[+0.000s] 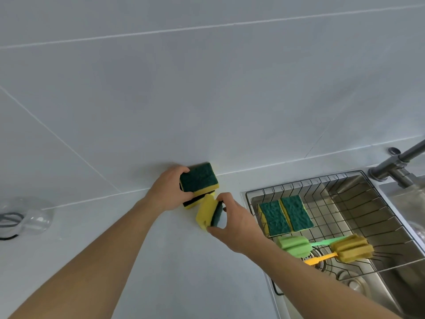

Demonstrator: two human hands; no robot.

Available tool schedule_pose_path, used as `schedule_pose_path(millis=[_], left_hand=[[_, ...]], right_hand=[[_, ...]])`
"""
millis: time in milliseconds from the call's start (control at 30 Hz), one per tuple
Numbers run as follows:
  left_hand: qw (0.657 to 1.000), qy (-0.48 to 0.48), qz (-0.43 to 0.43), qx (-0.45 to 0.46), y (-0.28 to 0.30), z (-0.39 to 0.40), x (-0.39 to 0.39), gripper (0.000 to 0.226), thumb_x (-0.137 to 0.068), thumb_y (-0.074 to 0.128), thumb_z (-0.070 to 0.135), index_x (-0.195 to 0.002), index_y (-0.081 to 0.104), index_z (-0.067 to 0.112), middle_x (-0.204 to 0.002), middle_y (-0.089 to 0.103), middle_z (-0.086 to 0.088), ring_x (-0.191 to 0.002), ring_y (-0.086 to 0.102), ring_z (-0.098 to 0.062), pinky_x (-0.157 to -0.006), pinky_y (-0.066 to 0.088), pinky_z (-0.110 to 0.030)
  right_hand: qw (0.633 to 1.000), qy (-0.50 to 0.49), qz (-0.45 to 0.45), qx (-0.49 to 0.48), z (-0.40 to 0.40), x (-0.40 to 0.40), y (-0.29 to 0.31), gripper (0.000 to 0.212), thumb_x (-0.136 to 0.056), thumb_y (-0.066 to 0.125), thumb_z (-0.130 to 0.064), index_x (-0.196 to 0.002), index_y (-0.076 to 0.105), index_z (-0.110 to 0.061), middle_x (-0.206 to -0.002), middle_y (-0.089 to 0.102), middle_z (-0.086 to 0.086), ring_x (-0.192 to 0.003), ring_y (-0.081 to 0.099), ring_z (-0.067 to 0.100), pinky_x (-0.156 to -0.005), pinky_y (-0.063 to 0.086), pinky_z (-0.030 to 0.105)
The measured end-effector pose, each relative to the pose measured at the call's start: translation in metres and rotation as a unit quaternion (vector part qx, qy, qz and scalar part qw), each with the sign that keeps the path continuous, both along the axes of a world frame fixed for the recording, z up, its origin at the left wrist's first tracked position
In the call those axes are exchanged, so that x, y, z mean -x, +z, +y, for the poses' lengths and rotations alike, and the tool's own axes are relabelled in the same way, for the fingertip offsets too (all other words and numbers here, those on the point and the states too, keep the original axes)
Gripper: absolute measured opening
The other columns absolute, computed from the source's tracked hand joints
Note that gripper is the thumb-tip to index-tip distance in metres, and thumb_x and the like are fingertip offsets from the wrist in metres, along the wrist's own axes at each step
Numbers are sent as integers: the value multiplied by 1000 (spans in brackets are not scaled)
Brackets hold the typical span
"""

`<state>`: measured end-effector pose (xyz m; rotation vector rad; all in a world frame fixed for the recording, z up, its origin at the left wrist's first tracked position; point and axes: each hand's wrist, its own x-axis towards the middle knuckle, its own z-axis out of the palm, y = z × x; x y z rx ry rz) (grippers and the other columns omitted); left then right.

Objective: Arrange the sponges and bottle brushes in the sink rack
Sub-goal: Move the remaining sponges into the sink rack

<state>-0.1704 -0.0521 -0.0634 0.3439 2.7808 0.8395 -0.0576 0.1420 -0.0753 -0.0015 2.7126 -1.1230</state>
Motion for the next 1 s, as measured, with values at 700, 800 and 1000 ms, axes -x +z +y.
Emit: schedule_pose_path(millis=[700, 800, 1000], left_hand=[[978, 56, 16, -200, 26, 49, -87, 65, -60, 75, 53, -118, 44, 53, -113, 54, 24, -100, 53, 7, -76, 42, -13], [977, 36, -6, -208, 22, 76, -104, 67, -65, 76, 53, -123, 42, 50, -113, 51, 20, -100, 53, 3, -74, 43, -12], [981, 29, -57, -183, 10, 124, -126, 70, -65, 68, 64, -127, 38, 49, -107, 48, 13, -96, 54, -5, -74, 53, -21]], right_hand=[[965, -215, -1, 149, 121, -75, 33, 56, -71, 73, -54, -117, 45, -42, -107, 56, -21, -98, 59, 1, -61, 49, 12], [953, -257, -8, 163, 140, -84, 32, 52, -76, 73, -51, -119, 47, -39, -108, 57, -16, -97, 61, 7, -66, 51, 18], [937, -298, -23, 182, 175, -87, 27, 48, -79, 70, -50, -120, 51, -36, -109, 59, -9, -92, 63, 10, -66, 55, 24]])
